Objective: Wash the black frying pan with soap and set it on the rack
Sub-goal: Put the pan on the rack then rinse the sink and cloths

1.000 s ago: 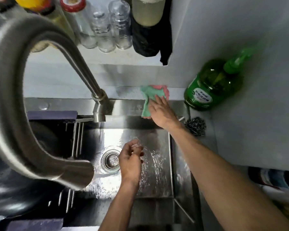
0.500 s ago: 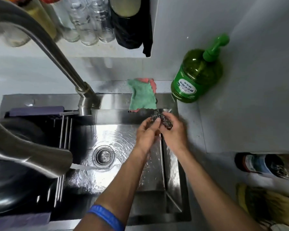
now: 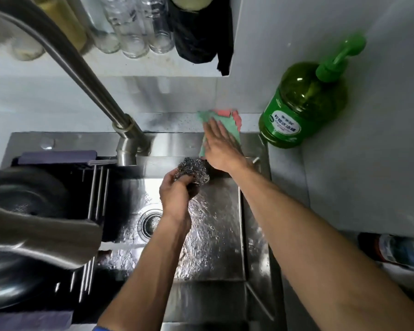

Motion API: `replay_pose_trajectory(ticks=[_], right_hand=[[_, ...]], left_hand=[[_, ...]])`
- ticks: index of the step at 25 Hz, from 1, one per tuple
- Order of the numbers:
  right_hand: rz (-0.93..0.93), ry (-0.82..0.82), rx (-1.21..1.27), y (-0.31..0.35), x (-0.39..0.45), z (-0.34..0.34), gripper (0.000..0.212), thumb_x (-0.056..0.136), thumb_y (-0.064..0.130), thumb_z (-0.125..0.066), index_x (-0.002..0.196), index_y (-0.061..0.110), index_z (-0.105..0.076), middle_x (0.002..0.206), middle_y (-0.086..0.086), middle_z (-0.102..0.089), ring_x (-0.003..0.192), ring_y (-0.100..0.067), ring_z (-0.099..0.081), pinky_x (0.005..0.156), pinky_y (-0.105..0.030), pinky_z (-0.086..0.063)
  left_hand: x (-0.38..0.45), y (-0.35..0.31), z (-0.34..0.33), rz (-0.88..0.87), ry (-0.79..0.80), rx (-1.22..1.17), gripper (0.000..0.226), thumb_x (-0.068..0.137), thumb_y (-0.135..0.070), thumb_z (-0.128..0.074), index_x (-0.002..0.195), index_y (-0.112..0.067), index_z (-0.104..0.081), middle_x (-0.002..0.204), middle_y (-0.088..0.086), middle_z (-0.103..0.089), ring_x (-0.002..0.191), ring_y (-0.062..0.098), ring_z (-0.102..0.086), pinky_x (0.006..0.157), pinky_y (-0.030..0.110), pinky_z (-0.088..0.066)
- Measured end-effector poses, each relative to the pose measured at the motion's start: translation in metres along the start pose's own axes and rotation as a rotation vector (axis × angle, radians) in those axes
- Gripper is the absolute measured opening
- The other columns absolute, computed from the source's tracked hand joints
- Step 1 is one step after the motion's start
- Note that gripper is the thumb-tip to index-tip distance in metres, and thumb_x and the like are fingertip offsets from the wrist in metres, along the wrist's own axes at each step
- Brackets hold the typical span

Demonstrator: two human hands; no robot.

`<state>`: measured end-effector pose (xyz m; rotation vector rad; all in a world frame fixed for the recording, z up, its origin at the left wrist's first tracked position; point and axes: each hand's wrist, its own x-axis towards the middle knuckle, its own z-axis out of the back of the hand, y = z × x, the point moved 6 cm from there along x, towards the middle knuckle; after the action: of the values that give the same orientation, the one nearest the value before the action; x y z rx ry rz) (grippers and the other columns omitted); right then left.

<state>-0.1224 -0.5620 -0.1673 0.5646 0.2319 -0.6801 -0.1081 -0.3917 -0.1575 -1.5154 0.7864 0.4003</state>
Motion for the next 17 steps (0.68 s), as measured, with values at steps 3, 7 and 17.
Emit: replay_pose_trajectory(ticks=[3,7,17], right_hand=[[-0.136,-0.129,-0.057,-0.054,-0.033,0.007,0.061,0.107,0.031,-0.024,0.159,0.018,0.004,0.166,-0.002,0.014,0.153,-0.017,0.012,0.121,-0.034,0.010],[-0.118,-0.148,0.022,-0.072,-0.059,0.004,0.061,0.106,0.027,-0.032,0.160,0.023,-0.002,0.167,0.002,0.006,0.154,-0.016,0.003,0.119,-0.029,0.009],[0.040,-0.247,0.158,-0.078,-0.049,0.024,0.060,0.086,0.004,-0.045,0.145,0.013,-0.051,0.161,-0.005,-0.032,0.151,-0.024,-0.023,0.121,-0.035,-0.023]], left_hand=[[0.009,-0.002,-0.030,0.021,0.002,-0.036,0.028,0.083,0.009,-0.061,0.096,-0.015,-0.057,0.093,0.014,-0.063,0.077,0.023,-0.061,0.069,0.031,-0.057],[0.031,-0.026,-0.095,-0.095,0.036,0.014,0.043,0.080,0.002,-0.072,0.113,-0.016,-0.051,0.105,0.011,-0.064,0.096,0.024,-0.064,0.090,0.031,-0.054],[-0.049,-0.092,-0.185,-0.640,0.661,0.430,0.045,0.078,-0.007,-0.076,0.120,-0.016,-0.064,0.117,0.000,-0.067,0.104,0.003,-0.061,0.093,0.028,-0.052]])
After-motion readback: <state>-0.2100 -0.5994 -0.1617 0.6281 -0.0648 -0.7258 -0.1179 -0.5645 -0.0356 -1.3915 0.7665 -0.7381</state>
